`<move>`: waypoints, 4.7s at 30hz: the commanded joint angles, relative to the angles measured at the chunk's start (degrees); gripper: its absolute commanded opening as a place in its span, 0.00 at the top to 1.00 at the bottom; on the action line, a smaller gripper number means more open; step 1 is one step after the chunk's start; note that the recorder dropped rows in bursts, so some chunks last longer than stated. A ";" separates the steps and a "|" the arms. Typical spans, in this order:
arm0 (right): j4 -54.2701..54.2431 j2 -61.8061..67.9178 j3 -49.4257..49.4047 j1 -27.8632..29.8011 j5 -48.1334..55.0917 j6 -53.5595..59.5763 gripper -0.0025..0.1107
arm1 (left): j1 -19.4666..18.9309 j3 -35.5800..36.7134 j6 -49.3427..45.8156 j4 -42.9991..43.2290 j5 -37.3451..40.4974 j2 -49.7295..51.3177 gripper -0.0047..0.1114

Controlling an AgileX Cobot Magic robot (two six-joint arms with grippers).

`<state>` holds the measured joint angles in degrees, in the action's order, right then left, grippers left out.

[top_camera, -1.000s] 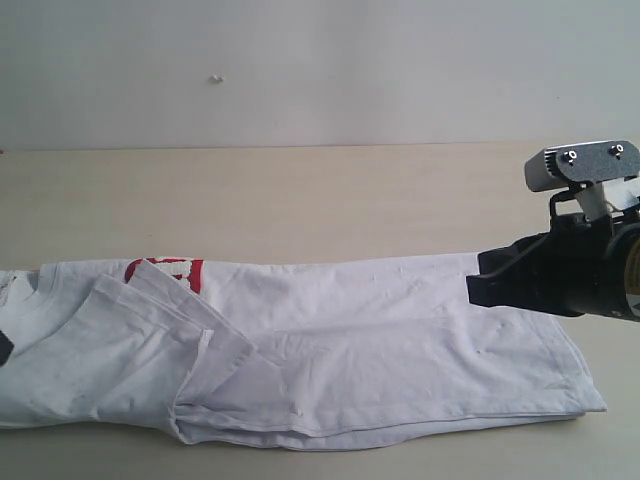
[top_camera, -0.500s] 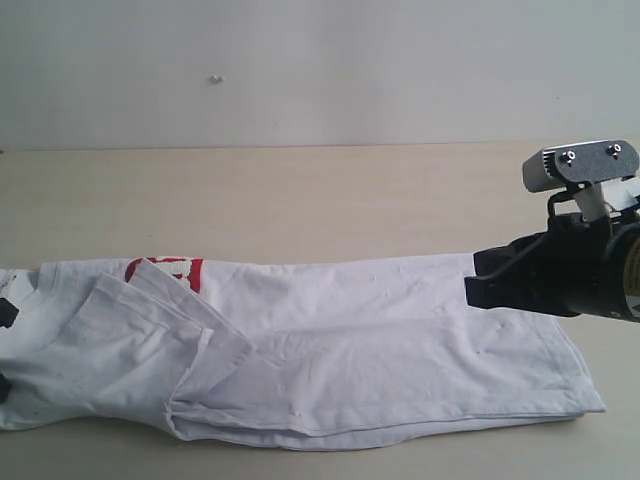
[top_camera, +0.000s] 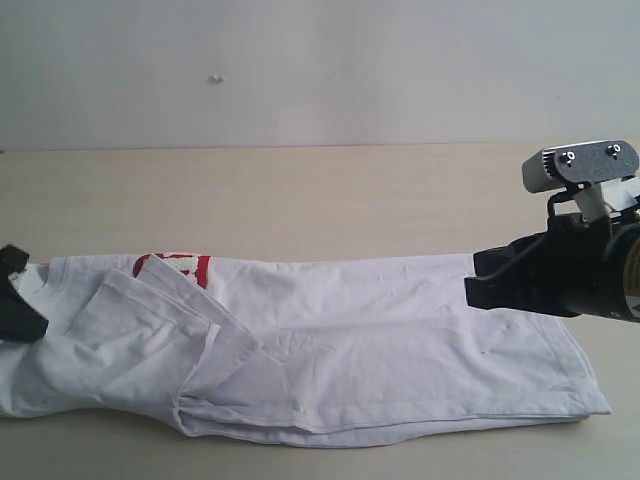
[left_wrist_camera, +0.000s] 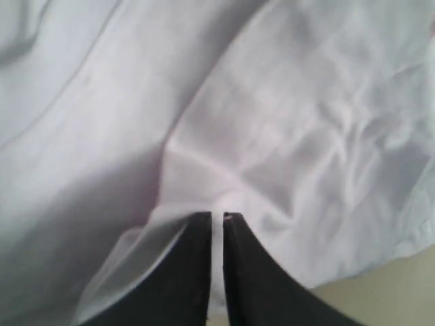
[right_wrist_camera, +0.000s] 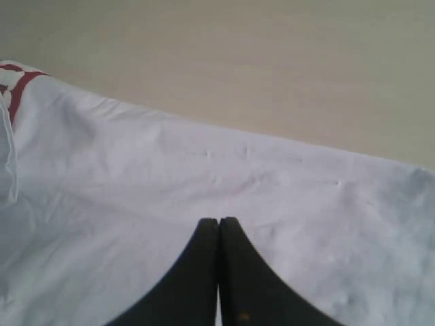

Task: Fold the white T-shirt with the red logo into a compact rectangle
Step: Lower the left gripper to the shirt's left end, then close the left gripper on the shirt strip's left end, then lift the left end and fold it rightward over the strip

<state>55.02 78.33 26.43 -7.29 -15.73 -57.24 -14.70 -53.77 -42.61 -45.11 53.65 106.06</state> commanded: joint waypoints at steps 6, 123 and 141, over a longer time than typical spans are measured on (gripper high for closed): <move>0.45 -0.44 -0.69 -0.07 -0.96 -0.42 0.98 | -3.46 0.55 0.16 -1.02 -6.79 -4.47 0.49; -8.60 -17.22 2.66 -0.07 -2.71 3.02 0.98 | 47.48 -11.81 -8.12 -43.97 -16.61 2.92 0.96; -8.36 -17.56 2.55 -0.07 -0.31 2.60 0.98 | 49.71 -20.50 -11.38 -49.27 -4.67 9.67 0.42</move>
<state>46.63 61.11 28.65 -7.29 -17.36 -54.57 35.99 -73.13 -53.52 -94.11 46.36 115.82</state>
